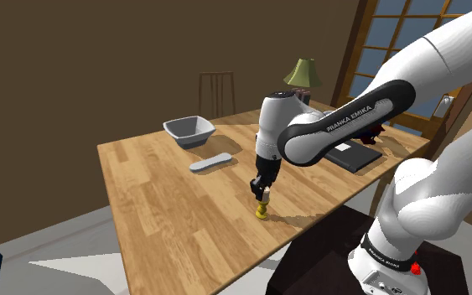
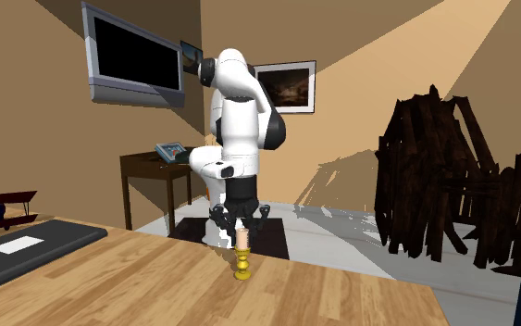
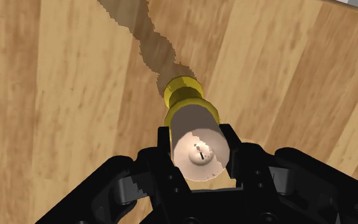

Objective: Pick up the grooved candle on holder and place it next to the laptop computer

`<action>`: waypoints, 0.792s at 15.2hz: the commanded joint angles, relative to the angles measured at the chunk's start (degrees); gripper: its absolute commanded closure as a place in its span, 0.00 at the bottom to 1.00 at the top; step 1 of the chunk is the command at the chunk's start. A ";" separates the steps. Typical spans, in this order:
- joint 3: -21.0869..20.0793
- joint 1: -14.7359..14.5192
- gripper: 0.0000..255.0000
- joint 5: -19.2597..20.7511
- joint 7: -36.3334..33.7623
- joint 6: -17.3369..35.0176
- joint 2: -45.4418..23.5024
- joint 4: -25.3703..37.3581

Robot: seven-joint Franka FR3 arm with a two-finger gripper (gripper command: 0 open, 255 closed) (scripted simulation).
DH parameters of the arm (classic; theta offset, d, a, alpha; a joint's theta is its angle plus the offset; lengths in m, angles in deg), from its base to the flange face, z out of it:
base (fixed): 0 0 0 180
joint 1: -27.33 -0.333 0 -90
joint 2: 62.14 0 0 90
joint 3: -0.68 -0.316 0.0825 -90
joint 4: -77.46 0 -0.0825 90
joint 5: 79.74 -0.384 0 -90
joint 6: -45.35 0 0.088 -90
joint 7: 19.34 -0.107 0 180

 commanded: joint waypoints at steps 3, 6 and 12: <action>0.10 -0.04 1.00 -0.03 0.03 -0.98 0.62 0.35; 0.39 -0.10 1.00 -0.03 0.13 -3.88 2.34 1.54; 0.97 -0.15 1.00 0.08 0.23 -9.50 5.26 4.25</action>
